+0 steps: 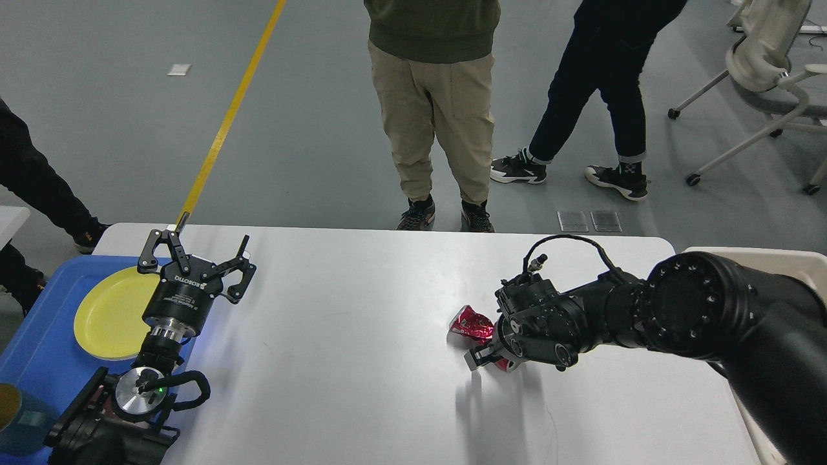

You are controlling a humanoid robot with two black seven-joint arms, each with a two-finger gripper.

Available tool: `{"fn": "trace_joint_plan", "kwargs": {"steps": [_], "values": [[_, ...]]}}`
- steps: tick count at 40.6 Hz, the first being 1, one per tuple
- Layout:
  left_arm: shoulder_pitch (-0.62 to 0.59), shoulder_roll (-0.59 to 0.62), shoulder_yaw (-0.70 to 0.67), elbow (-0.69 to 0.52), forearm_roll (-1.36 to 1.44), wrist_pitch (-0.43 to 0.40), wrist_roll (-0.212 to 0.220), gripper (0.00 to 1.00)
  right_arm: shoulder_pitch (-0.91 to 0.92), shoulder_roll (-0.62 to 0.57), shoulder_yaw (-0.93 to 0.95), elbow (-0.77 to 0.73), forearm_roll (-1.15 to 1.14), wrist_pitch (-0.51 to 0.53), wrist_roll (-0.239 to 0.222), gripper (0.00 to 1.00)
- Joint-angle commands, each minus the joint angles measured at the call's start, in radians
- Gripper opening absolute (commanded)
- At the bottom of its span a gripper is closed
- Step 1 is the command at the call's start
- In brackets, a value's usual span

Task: Tidy desktop
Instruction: 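Lower the right gripper onto the crumpled red can and grasp it, then lift the red can and carry it over the white bin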

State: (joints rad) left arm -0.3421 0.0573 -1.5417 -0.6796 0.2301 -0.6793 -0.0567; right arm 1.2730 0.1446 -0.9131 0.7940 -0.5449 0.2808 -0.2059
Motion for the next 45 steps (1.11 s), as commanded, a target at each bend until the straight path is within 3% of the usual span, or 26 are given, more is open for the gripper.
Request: {"fn": "trace_joint_plan", "kwargs": {"steps": [1,9,16,22,25,26,27,45], "values": [[0.000,-0.001,0.000,0.000,0.000,0.000,0.000,0.96,-0.004,-0.002,-0.007,-0.001,0.016,-0.029,-0.001,0.87],[0.000,-0.001,0.000,0.000,0.000,0.000,0.000,0.96,-0.014,0.000,-0.006,0.007,0.019,-0.029,-0.003,0.78],[0.000,-0.001,0.000,0.000,0.000,0.000,0.000,0.96,-0.027,0.004,-0.007,0.005,0.033,-0.031,-0.003,0.78],[0.000,0.001,0.000,0.000,0.000,0.000,0.000,0.96,-0.034,0.000,-0.006,0.007,0.039,-0.028,-0.003,0.49],[0.000,0.001,0.000,0.000,0.000,0.000,0.000,0.96,-0.032,-0.002,-0.006,0.016,0.063,-0.017,-0.003,0.21],[0.000,-0.001,0.000,0.000,0.000,0.000,0.000,0.96,-0.029,-0.003,-0.006,0.024,0.089,-0.015,-0.003,0.07],[0.000,-0.001,0.000,0.000,0.000,0.000,0.000,0.96,-0.024,-0.004,-0.006,0.031,0.103,-0.015,-0.003,0.01],[0.000,-0.001,0.000,0.000,0.000,0.000,0.000,0.96,0.199,-0.128,-0.018,0.272,0.327,-0.019,-0.003,0.00]]}}
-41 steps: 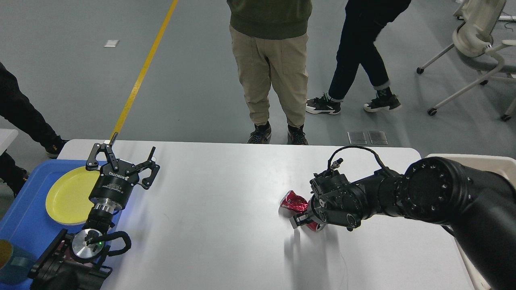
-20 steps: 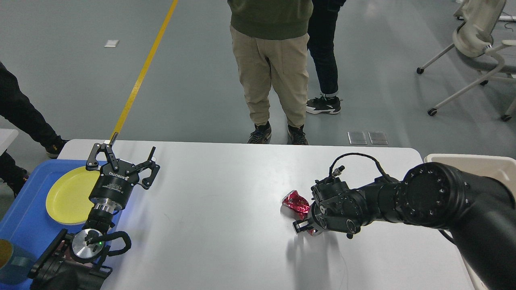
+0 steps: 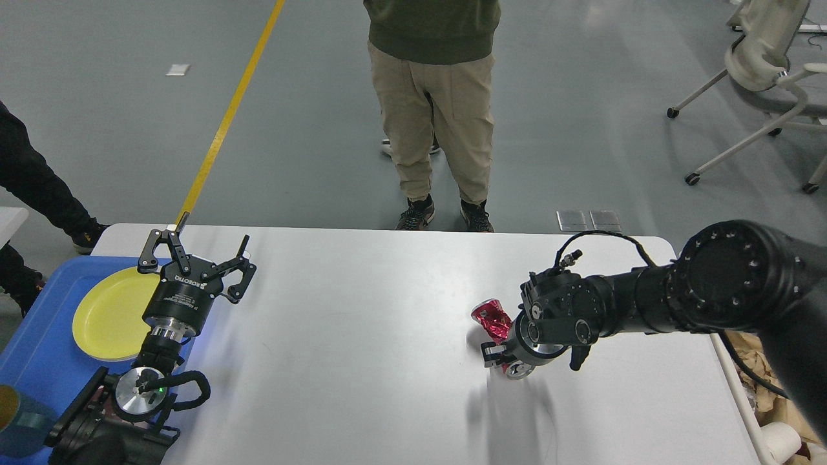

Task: Tidy desktop
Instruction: 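Lift the red can and carry it over the white bin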

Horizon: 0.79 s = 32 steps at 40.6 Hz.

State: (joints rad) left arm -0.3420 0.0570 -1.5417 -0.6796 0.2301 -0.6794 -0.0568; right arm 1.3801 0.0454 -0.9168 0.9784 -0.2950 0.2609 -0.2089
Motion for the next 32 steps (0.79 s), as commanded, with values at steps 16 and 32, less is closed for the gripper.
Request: {"fn": "trace_joint_plan", "kwargs": {"steps": [16,32], "values": [[0.000,0.000,0.000,0.000,0.000,0.000,0.002,0.96,0.592,-0.185,-0.186,0.414,0.487,0.227,0.049,0.00],[0.000,0.001,0.000,0.000,0.000,0.000,0.000,0.96,1.089,-0.288,-0.483,0.598,0.619,0.559,0.194,0.00]]}}
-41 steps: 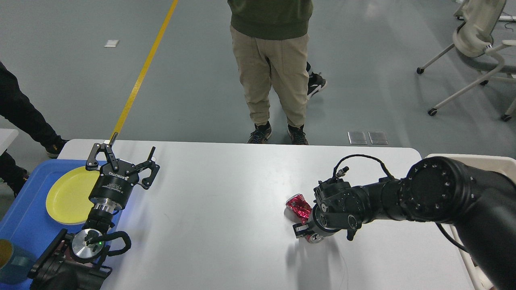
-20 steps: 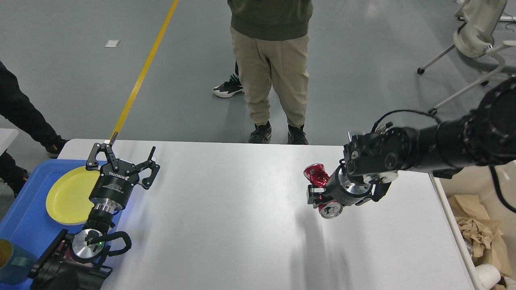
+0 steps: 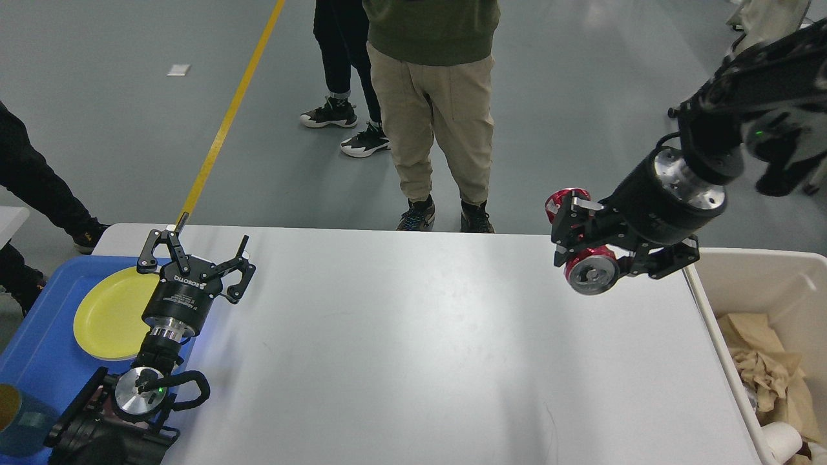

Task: Tidy desktop
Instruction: 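Lift the red can and carry it over the white bin, then lower the right gripper into the bin and release the can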

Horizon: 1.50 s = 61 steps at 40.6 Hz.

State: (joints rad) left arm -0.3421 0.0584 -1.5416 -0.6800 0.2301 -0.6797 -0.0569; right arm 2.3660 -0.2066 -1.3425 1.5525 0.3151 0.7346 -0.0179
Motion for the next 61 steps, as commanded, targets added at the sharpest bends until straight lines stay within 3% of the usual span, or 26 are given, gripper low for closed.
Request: {"fn": "trace_joint_plan", "kwargs": {"steps": [1,10,17,28,33,42,51,61], "values": [[0.000,0.000,0.000,0.000,0.000,0.000,0.000,0.96,0.116,-0.040,-0.067,0.024,0.009,0.095,0.003,0.00],[0.000,0.000,0.000,-0.001,0.000,0.000,0.000,0.96,0.144,-0.051,-0.171,0.015,0.009,0.098,0.001,0.00],[0.000,0.000,0.000,0.000,0.000,0.000,0.000,0.96,0.113,-0.125,-0.286,-0.031,0.006,0.077,0.000,0.00],[0.001,0.000,0.000,0.000,0.000,0.000,0.000,0.96,-0.144,-0.376,-0.371,-0.271,-0.068,0.060,-0.011,0.00],[0.000,0.000,0.000,0.000,0.000,0.000,0.000,0.96,-0.350,-0.500,-0.337,-0.461,-0.074,0.020,-0.011,0.00],[0.000,0.000,0.000,0.000,0.000,0.000,0.000,0.96,-0.864,-0.594,-0.098,-0.699,-0.074,-0.279,-0.010,0.00],[0.000,0.000,0.000,0.000,0.000,0.000,0.000,0.96,-1.312,-0.513,0.167,-0.934,-0.068,-0.460,-0.013,0.00],[0.000,0.000,0.000,0.000,0.000,0.000,0.000,0.96,-1.715,-0.334,0.367,-1.362,-0.056,-0.475,-0.017,0.00]]}}
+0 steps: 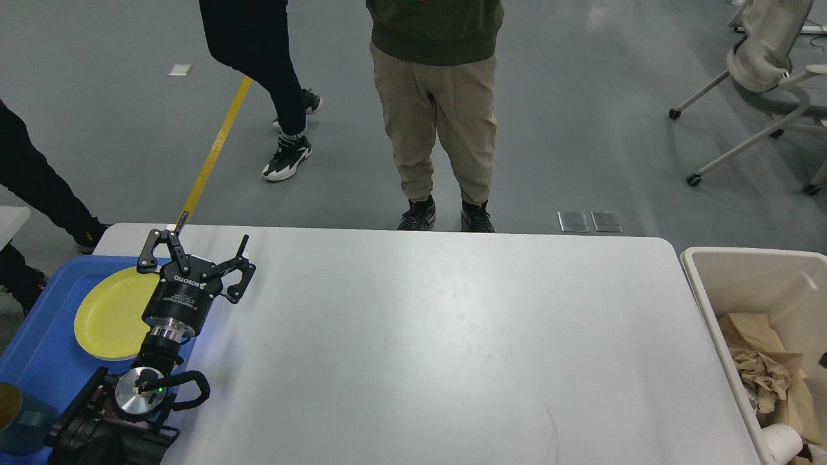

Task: Tidy desktop
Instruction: 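Lower the right gripper into the bin and release the can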

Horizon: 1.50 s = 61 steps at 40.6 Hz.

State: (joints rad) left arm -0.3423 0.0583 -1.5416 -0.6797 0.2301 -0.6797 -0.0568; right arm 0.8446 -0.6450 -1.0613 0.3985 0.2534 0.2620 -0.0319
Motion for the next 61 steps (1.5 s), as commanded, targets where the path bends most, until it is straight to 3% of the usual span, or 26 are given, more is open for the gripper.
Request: {"fn": "trace_joint_plan", "kwargs": {"steps": [1,6,11,22,23,25,26,27,53,61], "values": [[0.000,0.000,0.000,0.000,0.000,0.000,0.000,0.96,-0.229,0.126,0.098,-0.248,0.004,-0.006,-0.003,0.00],[0.000,0.000,0.000,0.000,0.000,0.000,0.000,0.96,-0.367,0.229,0.161,-0.408,0.006,-0.067,-0.023,0.00],[0.000,0.000,0.000,0.000,0.000,0.000,0.000,0.96,-0.380,0.254,0.169,-0.411,0.006,-0.124,-0.046,0.00],[0.000,0.000,0.000,0.000,0.000,0.000,0.000,0.96,-0.381,0.274,0.172,-0.412,0.007,-0.138,-0.045,0.00],[0.000,0.000,0.000,0.000,0.000,0.000,0.000,0.96,-0.381,0.274,0.172,-0.412,0.007,-0.139,-0.045,0.11],[0.000,0.000,0.000,0.000,0.000,0.000,0.000,0.96,-0.380,0.274,0.175,-0.415,0.006,-0.148,-0.045,0.42],[0.000,0.000,0.000,0.000,0.000,0.000,0.000,0.96,-0.380,0.275,0.173,-0.417,0.006,-0.174,-0.043,0.79],[0.000,0.000,0.000,-0.001,0.000,0.000,0.000,0.96,-0.380,0.275,0.172,-0.417,0.006,-0.191,-0.042,1.00],[0.000,0.000,0.000,0.000,0.000,0.000,0.000,0.96,-0.345,0.257,0.211,-0.421,0.007,-0.237,-0.033,1.00],[0.000,0.000,0.000,0.000,0.000,0.000,0.000,0.96,-0.274,0.219,0.441,-0.417,0.030,-0.230,-0.033,1.00]]}}
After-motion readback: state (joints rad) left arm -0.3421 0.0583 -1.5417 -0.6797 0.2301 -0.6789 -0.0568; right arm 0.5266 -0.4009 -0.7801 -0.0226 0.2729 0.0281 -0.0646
